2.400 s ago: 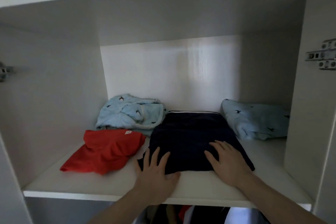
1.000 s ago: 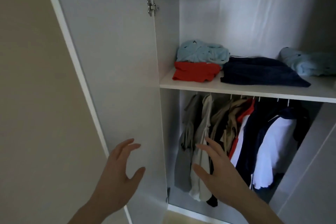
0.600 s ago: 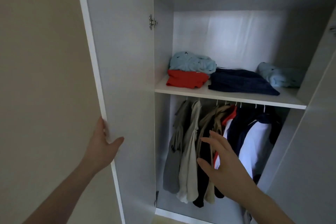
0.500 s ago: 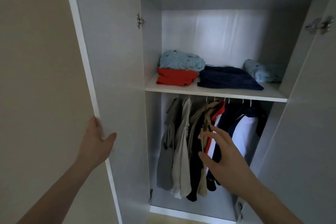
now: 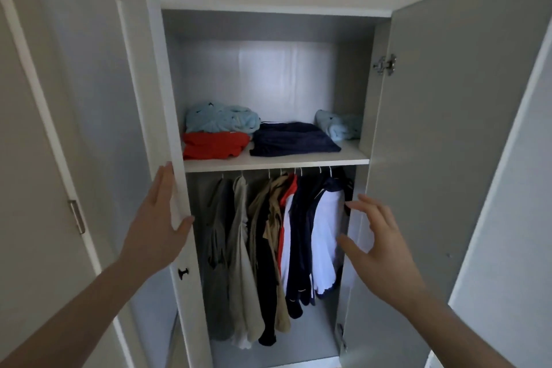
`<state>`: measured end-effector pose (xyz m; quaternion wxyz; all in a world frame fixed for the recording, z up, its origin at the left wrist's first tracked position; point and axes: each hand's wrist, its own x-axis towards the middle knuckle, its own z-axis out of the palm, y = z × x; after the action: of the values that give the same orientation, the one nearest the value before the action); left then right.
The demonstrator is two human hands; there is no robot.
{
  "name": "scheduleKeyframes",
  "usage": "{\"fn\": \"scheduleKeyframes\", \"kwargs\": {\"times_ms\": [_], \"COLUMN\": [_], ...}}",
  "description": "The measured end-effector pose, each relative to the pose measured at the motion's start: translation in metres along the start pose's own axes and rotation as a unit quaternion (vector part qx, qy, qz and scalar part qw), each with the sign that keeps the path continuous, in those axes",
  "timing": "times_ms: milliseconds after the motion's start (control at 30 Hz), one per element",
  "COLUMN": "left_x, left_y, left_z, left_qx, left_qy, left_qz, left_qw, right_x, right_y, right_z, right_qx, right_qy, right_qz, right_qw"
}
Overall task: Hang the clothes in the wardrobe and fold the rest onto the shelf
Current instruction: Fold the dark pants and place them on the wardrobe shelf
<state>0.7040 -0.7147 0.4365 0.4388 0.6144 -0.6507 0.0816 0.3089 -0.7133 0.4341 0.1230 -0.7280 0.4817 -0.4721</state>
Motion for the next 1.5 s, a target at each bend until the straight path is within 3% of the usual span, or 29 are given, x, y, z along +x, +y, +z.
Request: {"fn": "scheduleKeyframes", "kwargs": {"times_ms": [233,367,433,567,733,933,1267,1500], "left_x": [0.066,0.079,0.087,0.095,0.1,0.111,0.144,0.177], "left_y": [0.039,0.052,0.055,0.058,0.058,0.045,0.037,0.062], "left_z": [0.036,0.055,0.061,0.065,0.062,0.052,0.063,0.087], "left_qx": [0.033,0.038,0.051,0.113,0.117,0.116,0.124,0.132], "left_qy": [-0.022,-0.076,-0.145,-0.281,-0.288,-0.282,-0.273,-0.266], "left_qz": [0.053,0.065,0.068,0.079,0.082,0.084,0.083,0.087], "left_qw": [0.998,0.994,0.986,0.95,0.947,0.949,0.95,0.951], "right_x": [0.026,0.042,0.049,0.066,0.079,0.092,0.084,0.097], "right_y": [0.03,0.052,0.063,0.08,0.091,0.095,0.098,0.087], "right_z": [-0.074,-0.106,-0.118,-0.133,-0.132,-0.128,-0.092,-0.055], "right_qx": [-0.075,-0.123,-0.131,-0.127,-0.095,-0.075,0.025,0.064], "right_qy": [0.142,0.22,0.245,0.237,0.206,0.252,0.308,0.179], "right_qz": [0.037,0.082,0.108,0.169,0.222,0.295,0.191,0.116], "right_qw": [0.986,0.964,0.954,0.948,0.948,0.919,0.932,0.975]}}
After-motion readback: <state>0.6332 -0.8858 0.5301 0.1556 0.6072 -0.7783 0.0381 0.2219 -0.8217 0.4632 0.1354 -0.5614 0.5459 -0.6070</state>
